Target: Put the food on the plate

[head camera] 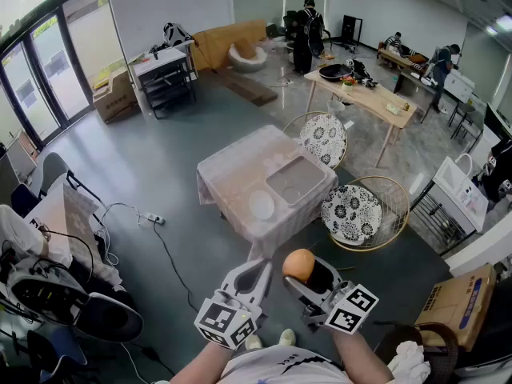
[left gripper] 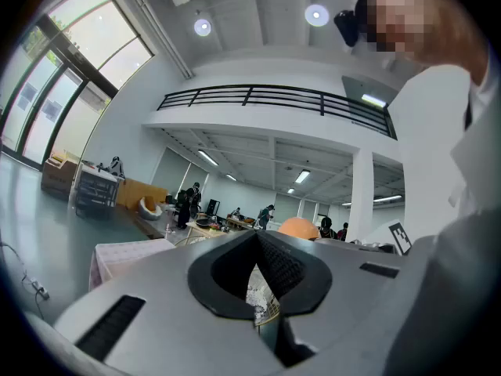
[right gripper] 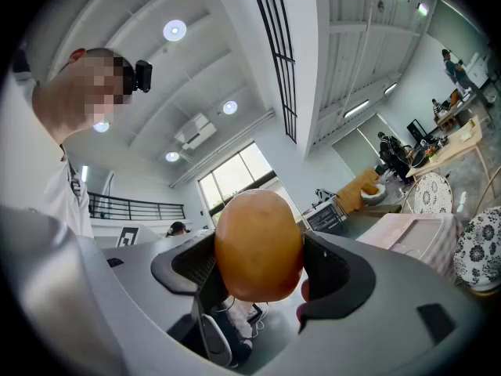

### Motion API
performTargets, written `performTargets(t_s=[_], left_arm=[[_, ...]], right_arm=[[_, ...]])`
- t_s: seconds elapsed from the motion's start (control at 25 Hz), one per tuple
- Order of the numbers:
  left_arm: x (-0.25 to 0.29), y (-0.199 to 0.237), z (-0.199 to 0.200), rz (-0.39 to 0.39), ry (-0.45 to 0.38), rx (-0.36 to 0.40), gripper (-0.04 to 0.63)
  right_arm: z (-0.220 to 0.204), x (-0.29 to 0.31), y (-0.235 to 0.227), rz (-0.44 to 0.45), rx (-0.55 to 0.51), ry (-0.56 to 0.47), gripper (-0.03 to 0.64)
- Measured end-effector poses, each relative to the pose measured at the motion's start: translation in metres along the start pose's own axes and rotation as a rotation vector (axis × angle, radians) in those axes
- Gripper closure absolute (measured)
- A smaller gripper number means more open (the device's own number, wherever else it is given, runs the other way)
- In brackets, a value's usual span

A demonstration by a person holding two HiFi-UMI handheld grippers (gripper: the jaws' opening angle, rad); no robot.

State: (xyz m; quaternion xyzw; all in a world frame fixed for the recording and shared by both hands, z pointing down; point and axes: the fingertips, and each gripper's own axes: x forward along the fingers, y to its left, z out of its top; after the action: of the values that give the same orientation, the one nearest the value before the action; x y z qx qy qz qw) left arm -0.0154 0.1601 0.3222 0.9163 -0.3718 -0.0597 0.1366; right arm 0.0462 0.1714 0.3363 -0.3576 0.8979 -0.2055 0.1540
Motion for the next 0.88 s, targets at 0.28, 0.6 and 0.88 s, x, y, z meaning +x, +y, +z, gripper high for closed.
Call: performTargets(t_s=[0.28,0.6,0.88], left_arm=[[-0.002,-0.001,-0.004,0.001,-0.002,0.004,0.589],[-0.001,-0.003,-0.004,0.000,0.006,-0.001,0.588],[0.001,-0.002,-0.010,0.008,0.015,-0.002,0.588]], right_arm=[[-0.005,-0.002,-0.001,-0.003,-0.003,0.001,0.301],[-0.001,-0.005,-0.001,0.008,0.030,-0.009,0.301],[0.004,-0.010,-0.011,0.004,0.068,-0.038,0.301]])
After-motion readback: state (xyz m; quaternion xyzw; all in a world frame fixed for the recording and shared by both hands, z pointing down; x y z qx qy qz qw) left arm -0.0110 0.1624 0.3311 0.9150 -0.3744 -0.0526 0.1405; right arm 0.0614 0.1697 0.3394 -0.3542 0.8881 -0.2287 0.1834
